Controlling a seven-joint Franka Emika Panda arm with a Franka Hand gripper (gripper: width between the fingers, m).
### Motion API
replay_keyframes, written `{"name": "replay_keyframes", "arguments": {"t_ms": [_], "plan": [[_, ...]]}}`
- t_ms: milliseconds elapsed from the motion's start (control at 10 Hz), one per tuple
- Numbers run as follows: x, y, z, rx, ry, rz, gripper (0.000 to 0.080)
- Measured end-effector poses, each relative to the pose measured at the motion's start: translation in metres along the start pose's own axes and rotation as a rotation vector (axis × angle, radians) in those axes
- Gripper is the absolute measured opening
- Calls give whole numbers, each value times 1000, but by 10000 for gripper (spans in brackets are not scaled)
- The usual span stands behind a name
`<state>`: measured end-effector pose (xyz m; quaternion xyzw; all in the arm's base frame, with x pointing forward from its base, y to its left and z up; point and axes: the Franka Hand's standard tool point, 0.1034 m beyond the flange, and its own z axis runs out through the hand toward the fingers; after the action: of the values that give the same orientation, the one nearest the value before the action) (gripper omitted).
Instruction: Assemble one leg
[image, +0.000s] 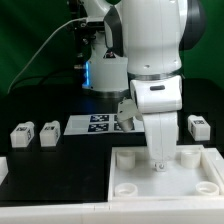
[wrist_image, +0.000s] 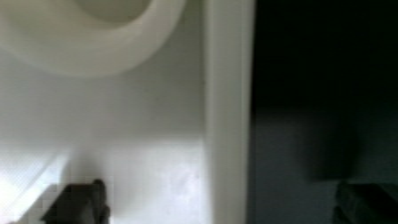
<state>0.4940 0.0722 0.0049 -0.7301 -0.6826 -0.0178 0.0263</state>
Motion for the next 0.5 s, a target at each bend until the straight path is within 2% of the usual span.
{"name": "replay_keyframes", "arguments": {"t_ms": [500], "plan": [[0, 0, 0, 0, 0, 0, 649]]}}
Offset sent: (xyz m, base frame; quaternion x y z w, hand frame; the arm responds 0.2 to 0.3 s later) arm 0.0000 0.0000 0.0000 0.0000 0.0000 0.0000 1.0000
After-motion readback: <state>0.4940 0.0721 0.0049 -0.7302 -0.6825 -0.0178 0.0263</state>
